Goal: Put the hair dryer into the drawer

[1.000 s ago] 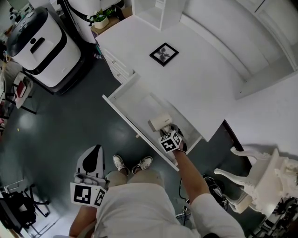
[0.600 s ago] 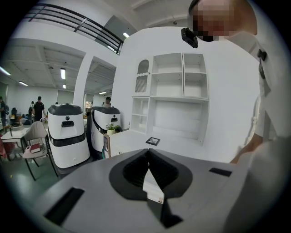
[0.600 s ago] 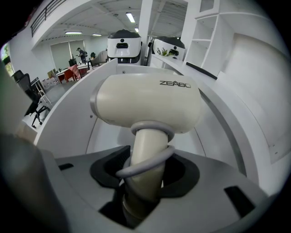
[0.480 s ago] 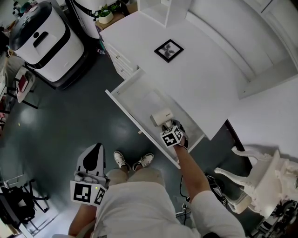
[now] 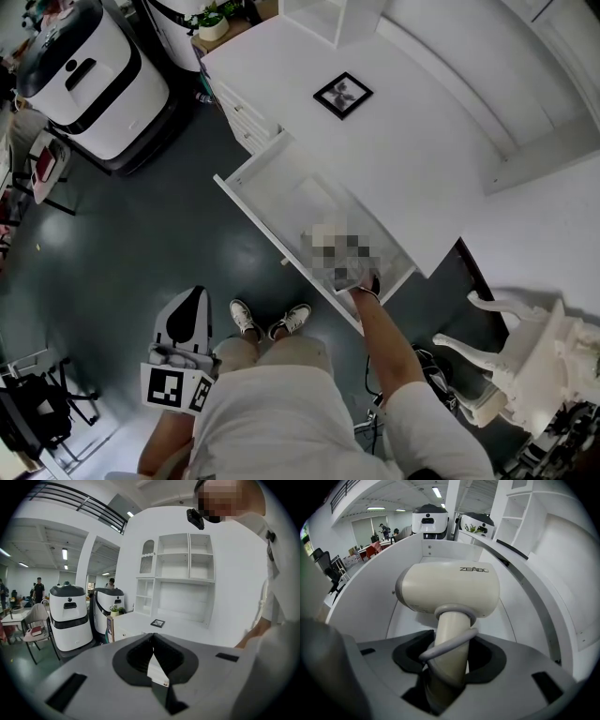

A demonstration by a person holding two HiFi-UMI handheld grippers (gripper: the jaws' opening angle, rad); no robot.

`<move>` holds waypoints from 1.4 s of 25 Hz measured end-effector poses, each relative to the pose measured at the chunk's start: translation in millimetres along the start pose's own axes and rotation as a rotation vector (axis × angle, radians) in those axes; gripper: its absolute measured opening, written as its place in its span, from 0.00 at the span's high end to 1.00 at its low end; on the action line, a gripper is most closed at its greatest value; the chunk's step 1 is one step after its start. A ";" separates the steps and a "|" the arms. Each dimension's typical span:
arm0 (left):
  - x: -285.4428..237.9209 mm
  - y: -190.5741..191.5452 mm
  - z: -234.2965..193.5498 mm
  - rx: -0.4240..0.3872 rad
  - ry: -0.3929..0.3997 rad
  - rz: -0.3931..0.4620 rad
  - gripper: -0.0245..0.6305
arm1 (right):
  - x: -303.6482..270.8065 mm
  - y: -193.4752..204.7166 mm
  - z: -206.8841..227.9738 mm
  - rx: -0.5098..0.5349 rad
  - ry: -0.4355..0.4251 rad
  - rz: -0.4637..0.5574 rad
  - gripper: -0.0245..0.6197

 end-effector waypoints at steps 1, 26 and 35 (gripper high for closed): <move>0.8 0.7 -0.6 0.002 -0.001 -0.001 0.94 | 0.1 0.5 -0.6 -0.001 0.004 0.000 0.63; 5.4 5.6 -11.9 0.022 -0.008 0.009 0.94 | -7.3 -13.0 -4.2 0.070 0.011 -0.111 0.63; 6.3 5.5 -17.1 0.030 -0.009 0.011 0.94 | -7.4 -14.0 -3.2 0.022 0.006 -0.121 0.62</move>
Point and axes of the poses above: the fingertips, and each gripper's own axes: x backward along the fingers, z to its right, y out of its underside, the point moved 9 cm from there along x, backward along the fingers, and after that the axes turned 8 degrees about z, right-handed, at the moved point
